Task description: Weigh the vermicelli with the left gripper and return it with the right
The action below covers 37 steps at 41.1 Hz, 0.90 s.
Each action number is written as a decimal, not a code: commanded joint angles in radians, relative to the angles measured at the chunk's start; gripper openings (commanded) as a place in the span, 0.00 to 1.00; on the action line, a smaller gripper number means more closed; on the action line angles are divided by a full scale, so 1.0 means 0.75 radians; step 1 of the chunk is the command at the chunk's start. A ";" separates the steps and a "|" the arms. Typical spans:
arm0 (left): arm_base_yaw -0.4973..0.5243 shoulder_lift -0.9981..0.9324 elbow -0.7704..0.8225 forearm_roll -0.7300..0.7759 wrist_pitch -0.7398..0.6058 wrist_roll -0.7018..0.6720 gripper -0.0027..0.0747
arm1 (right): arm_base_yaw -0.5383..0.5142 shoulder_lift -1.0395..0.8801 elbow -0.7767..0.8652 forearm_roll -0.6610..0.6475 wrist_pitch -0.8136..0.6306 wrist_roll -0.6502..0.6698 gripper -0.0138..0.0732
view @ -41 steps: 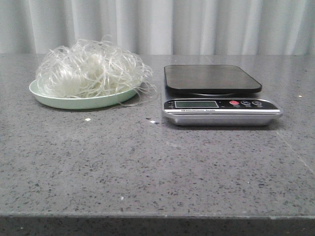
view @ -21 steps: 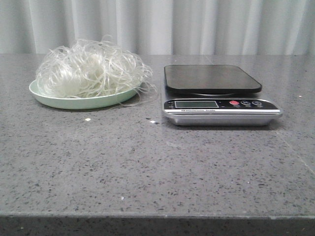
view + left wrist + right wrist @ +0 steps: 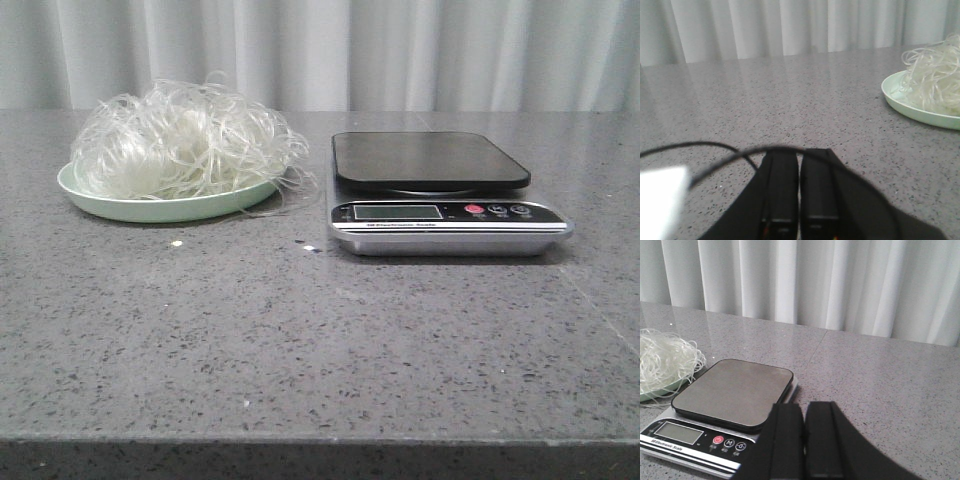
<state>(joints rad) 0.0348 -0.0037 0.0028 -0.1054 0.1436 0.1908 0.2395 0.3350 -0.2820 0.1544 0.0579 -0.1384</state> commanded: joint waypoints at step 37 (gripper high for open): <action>-0.089 -0.029 0.010 -0.002 -0.111 -0.019 0.21 | -0.007 0.007 -0.036 -0.004 -0.096 -0.003 0.33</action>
<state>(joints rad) -0.0238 -0.0037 0.0028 -0.1054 0.1415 0.1870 0.2395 0.3350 -0.2804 0.1544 0.0598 -0.1384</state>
